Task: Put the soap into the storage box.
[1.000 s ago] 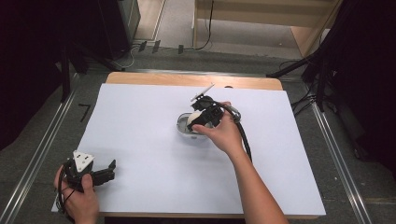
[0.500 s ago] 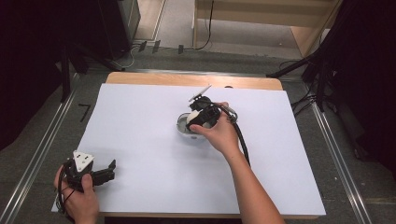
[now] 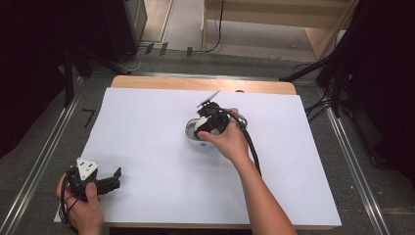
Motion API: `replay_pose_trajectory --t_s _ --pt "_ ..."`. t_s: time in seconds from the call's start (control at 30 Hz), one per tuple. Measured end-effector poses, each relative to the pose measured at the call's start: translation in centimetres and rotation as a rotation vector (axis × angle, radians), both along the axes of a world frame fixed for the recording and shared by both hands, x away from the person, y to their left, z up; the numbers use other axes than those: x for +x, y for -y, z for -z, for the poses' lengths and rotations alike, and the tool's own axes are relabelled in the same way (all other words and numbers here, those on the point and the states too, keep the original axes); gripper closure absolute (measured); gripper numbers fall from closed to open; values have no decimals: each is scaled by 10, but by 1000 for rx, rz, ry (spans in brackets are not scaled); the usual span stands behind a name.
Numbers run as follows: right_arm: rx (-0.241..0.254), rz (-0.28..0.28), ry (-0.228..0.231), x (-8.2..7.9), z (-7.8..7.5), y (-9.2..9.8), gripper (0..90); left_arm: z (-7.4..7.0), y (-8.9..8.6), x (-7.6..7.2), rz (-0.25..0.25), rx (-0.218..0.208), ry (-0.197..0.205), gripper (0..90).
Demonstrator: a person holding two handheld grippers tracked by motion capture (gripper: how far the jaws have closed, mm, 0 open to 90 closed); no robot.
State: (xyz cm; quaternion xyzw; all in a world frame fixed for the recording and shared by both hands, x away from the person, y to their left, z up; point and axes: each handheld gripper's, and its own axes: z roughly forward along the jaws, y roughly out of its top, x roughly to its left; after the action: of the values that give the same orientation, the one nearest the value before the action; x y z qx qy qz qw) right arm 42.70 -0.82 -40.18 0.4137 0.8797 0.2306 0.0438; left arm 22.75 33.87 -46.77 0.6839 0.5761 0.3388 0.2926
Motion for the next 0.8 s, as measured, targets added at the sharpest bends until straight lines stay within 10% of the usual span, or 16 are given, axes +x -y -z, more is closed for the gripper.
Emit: replay_pose_trajectory --t_s 0.8 --pt "-3 12 -38 0 8 3 250 0 0 0 0 -3 0 1"
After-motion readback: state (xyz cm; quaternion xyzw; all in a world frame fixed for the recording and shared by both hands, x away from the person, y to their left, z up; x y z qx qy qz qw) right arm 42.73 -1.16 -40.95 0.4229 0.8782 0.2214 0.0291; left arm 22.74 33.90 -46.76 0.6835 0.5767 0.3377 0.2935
